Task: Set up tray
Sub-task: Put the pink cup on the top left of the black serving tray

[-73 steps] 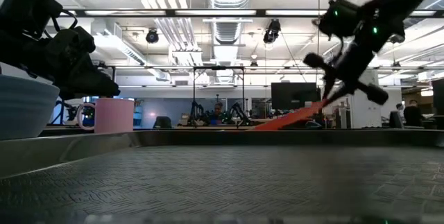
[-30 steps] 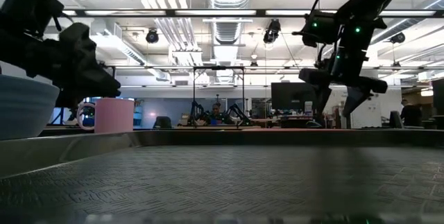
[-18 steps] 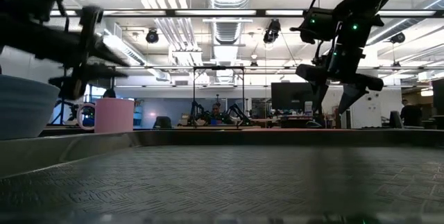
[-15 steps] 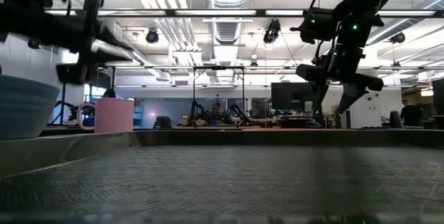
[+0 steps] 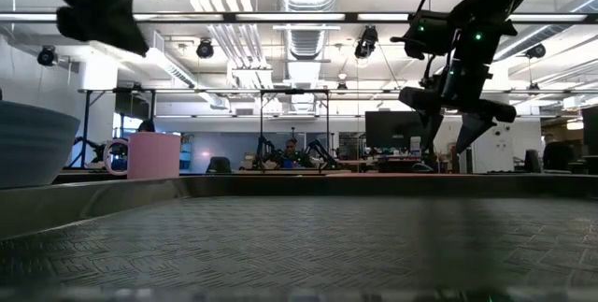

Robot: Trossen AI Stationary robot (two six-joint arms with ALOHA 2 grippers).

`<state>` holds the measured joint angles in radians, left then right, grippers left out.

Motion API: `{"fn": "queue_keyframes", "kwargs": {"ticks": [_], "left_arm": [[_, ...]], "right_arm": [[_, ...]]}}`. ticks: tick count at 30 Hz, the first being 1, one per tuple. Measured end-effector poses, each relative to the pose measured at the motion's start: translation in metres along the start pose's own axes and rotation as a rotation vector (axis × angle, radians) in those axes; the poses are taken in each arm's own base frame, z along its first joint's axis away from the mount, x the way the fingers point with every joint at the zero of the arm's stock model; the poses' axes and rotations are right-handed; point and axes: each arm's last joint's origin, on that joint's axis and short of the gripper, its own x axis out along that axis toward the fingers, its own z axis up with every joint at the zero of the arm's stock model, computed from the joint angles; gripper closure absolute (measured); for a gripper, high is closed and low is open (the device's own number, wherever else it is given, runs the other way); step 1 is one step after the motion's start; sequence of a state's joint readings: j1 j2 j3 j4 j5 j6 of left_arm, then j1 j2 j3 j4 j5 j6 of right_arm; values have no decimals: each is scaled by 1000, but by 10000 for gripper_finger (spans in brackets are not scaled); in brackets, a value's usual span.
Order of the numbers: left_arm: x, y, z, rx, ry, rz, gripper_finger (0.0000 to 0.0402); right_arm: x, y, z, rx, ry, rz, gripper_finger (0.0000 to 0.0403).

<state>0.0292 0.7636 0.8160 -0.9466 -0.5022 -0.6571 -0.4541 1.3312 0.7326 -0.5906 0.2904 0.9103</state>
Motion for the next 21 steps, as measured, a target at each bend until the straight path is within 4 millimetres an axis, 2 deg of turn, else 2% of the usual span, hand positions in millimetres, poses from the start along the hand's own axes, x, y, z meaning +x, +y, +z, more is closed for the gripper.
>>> {"fn": "queue_keyframes", "kwargs": {"ticks": [4, 8, 13, 16, 21], "left_arm": [[8, -12, 8, 163, 90, 63, 307], [22, -22, 11, 250, 113, 109, 240], [36, -21, 3, 358, 129, 224, 161], [37, -18, 2, 356, 148, 217, 148], [40, -13, -3, 399, 158, 170, 160]], "right_arm": [[0, 0, 0, -6, 0, 1, 109], [0, 0, 0, -6, 0, 1, 109], [0, 0, 0, -20, 2, 3, 115], [0, 0, 0, -28, 6, 3, 114], [1, 0, -1, -34, 9, 2, 114]]}}
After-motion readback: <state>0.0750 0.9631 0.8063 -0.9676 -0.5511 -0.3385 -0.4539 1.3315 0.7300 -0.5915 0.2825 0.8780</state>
